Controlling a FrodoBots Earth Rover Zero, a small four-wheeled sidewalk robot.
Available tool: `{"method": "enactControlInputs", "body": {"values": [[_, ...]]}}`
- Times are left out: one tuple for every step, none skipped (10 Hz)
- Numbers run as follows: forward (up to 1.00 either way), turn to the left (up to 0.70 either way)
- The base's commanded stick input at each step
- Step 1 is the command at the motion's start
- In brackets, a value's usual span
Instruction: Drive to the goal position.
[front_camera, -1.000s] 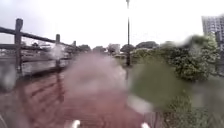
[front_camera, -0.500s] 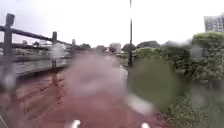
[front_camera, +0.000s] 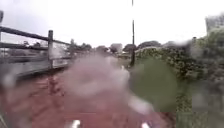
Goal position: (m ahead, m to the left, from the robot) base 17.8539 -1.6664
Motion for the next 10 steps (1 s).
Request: {"method": "enactControlInputs", "body": {"values": [[0.7, 0.0], [0.7, 0.0], [0.7, 0.0], [0.7, 0.0], [0.7, 0.0], [0.7, 0.0], [0.7, 0.0], [0.7, 0.0], [0.7, 0.0], [0.7, 0.0]]}}
